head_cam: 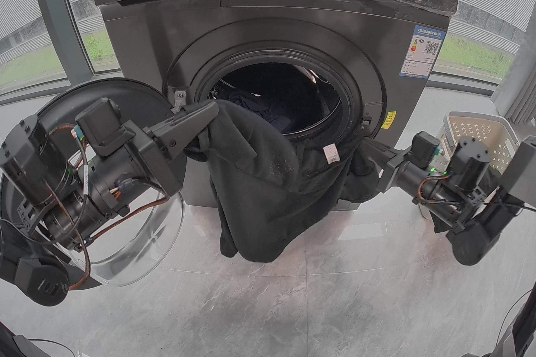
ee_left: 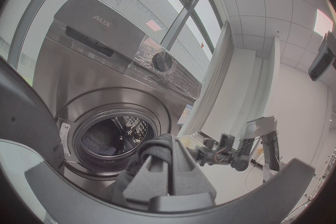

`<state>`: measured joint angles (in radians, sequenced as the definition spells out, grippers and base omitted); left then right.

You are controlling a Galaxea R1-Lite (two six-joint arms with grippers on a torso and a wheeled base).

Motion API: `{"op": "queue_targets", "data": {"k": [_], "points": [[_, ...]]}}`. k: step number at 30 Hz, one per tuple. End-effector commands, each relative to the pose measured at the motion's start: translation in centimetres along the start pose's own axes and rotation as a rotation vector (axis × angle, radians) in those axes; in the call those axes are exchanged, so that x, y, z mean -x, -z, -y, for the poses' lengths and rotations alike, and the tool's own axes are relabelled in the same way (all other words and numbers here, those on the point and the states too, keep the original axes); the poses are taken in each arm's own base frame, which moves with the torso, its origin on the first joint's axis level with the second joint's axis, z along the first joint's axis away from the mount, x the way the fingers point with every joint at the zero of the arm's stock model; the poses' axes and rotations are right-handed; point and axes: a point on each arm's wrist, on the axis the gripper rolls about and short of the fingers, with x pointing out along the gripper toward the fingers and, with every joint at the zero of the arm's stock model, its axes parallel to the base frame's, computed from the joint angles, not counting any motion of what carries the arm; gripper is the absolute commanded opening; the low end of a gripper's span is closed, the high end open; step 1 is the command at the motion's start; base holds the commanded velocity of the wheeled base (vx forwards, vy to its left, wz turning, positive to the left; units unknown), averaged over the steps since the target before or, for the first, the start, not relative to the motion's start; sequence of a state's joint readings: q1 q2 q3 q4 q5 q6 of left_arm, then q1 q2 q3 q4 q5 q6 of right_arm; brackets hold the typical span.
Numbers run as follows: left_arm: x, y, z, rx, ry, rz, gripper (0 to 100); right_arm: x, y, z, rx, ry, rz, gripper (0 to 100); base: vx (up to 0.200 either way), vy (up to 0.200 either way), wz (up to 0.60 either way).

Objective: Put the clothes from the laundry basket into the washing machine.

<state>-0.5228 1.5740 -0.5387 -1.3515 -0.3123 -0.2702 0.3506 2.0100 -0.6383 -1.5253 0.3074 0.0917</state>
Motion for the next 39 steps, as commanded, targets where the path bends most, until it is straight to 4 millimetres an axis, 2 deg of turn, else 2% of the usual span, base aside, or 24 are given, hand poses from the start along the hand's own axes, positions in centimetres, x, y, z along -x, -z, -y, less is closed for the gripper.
{"op": "queue_targets", "data": {"k": [1,3,6,8,14,21,31,39], "points": [[1.7,1.1,-0.2,0.0,-0.029,-0.021,0,4.8,-5.2,-1.8,0.004,0.012,0.101,0,0.0,0.0,0.0],[2.8,1.6,-0.6,-0.008,-0.053,-0.023,0,6.5,-6.1,-2.4,-0.007,0.012,0.114,0,0.0,0.0,0.0],[3.3,2.0,-0.8,-0.011,-0.061,-0.022,0,7.0,-6.9,-2.6,-0.008,0.012,0.132,0,0.0,0.0,0.0],[3.8,2.3,-1.0,-0.022,-0.074,-0.014,0,7.4,-8.2,-2.8,0.006,0.01,0.178,0,0.0,0.0,0.0],[4.0,1.8,-2.0,-0.033,-0.104,0.003,0,7.3,-9.1,-2.8,0.011,0.026,0.207,0,0.0,0.0,0.0],[3.8,1.0,-4.3,-0.072,-0.184,0.034,0,6.9,-10.3,-1.8,0.031,0.085,0.258,0,0.0,0.0,0.0],[3.9,0.7,-4.8,-0.11,-0.211,0.046,0,6.6,-12.2,-1.8,0.054,0.08,0.33,0,0.0,0.0,0.0],[3.4,-1.1,-5.4,-0.152,-0.223,0.117,0,7.4,-13.7,-2.2,0.059,0.078,0.346,0,0.0,0.0,0.0]]}}
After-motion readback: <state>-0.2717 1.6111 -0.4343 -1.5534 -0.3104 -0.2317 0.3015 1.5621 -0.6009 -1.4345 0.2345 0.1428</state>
